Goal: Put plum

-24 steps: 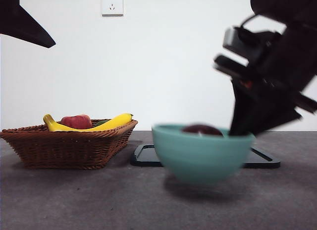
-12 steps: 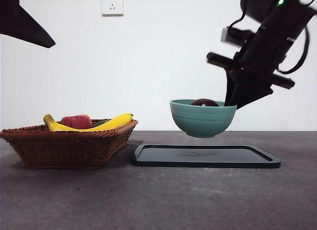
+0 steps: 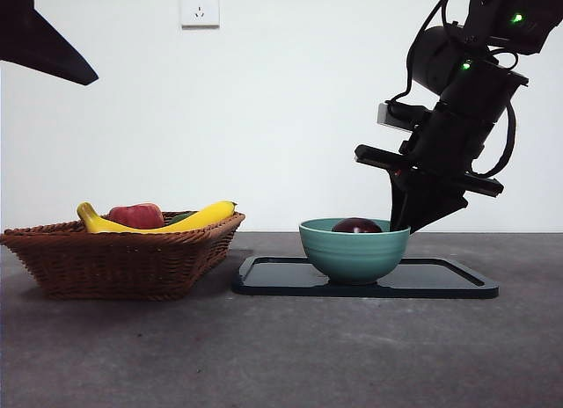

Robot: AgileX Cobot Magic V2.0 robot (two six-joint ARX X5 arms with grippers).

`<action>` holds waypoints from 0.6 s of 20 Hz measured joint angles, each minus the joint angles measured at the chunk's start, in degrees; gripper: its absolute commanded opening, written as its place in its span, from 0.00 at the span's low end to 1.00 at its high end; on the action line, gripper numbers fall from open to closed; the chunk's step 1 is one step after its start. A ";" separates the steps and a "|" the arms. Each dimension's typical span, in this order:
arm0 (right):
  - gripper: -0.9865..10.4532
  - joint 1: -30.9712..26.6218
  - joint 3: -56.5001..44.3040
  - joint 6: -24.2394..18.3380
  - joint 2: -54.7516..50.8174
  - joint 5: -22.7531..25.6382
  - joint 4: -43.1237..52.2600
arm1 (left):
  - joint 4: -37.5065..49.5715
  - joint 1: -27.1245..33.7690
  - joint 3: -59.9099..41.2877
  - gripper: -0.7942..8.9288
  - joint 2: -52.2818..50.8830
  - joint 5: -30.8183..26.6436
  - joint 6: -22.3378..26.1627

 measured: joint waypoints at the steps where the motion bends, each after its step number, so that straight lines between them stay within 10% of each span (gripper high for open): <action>1: 0.09 0.00 0.00 -0.07 0.00 0.02 -0.11 | 0.00 0.00 0.00 0.47 0.00 0.00 0.00; 12: 0.27 0.00 0.26 -0.17 -0.35 1.38 -0.31 | -0.04 0.00 0.00 0.47 0.00 0.00 0.00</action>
